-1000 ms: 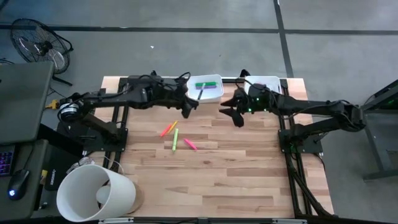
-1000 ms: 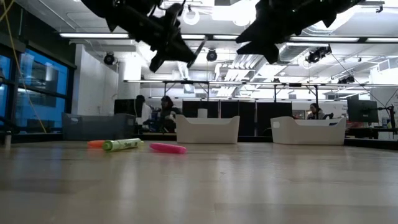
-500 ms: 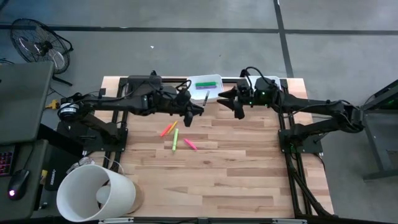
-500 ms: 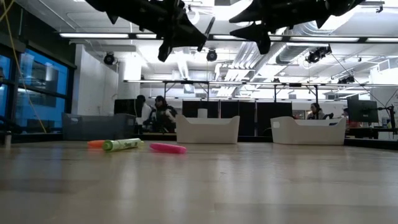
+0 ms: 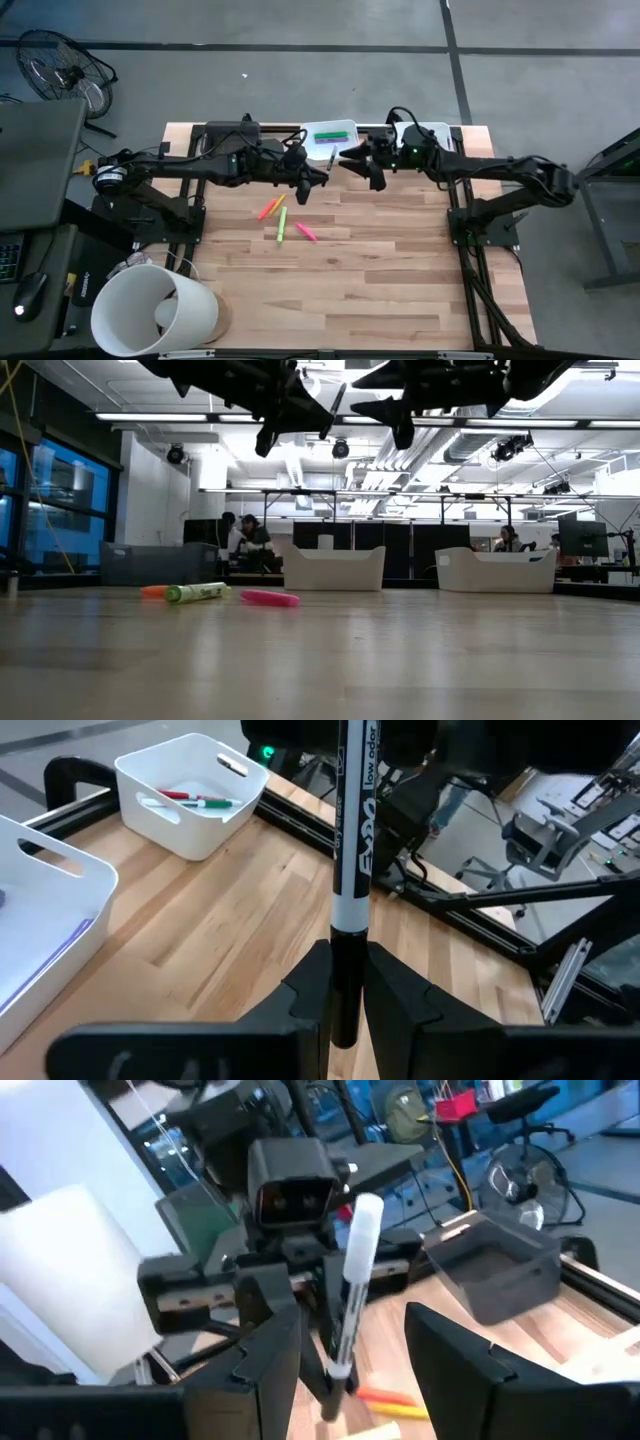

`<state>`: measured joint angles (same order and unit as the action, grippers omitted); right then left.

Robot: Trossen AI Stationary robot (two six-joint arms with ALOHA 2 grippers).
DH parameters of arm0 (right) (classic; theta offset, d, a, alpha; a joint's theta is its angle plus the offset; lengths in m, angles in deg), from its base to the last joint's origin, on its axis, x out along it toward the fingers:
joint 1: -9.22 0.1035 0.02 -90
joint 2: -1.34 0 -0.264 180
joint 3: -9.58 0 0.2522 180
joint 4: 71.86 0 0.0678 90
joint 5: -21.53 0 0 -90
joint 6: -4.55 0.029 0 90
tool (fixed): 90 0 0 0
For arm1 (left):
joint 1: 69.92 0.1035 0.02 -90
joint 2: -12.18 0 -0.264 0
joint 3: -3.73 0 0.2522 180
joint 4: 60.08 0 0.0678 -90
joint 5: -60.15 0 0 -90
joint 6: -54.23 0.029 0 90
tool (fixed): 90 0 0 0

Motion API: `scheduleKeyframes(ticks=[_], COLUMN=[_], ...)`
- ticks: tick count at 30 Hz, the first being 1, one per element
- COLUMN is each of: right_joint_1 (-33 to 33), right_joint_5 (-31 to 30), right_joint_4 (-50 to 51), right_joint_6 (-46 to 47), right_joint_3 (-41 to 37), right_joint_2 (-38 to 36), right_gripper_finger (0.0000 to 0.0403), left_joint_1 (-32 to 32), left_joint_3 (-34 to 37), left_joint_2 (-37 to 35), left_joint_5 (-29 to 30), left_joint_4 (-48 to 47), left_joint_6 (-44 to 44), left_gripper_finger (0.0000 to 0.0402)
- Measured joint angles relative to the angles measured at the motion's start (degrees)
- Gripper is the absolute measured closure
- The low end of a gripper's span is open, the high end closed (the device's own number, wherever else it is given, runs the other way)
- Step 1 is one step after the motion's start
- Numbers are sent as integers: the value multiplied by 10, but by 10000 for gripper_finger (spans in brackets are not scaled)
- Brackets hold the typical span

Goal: Pick & Place Markers
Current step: Put the black marker pen into the right white bin

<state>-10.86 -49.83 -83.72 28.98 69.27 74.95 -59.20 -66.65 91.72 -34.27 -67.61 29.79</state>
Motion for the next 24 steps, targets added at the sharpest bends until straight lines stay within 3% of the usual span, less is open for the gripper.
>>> scheduleKeyframes(ticks=[14,24], right_joint_1=[6,-2], right_joint_5=[53,50], right_joint_4=[20,69], right_joint_6=[-12,-40], right_joint_3=[94,97], right_joint_2=[88,86], right_gripper_finger=[237,308], left_joint_1=[0,0], left_joint_3=[0,0], left_joint_2=[0,0], left_joint_5=[-12,-11], left_joint_4=[-3,-4], left_joint_6=[0,0], left_gripper_finger=[360,360])
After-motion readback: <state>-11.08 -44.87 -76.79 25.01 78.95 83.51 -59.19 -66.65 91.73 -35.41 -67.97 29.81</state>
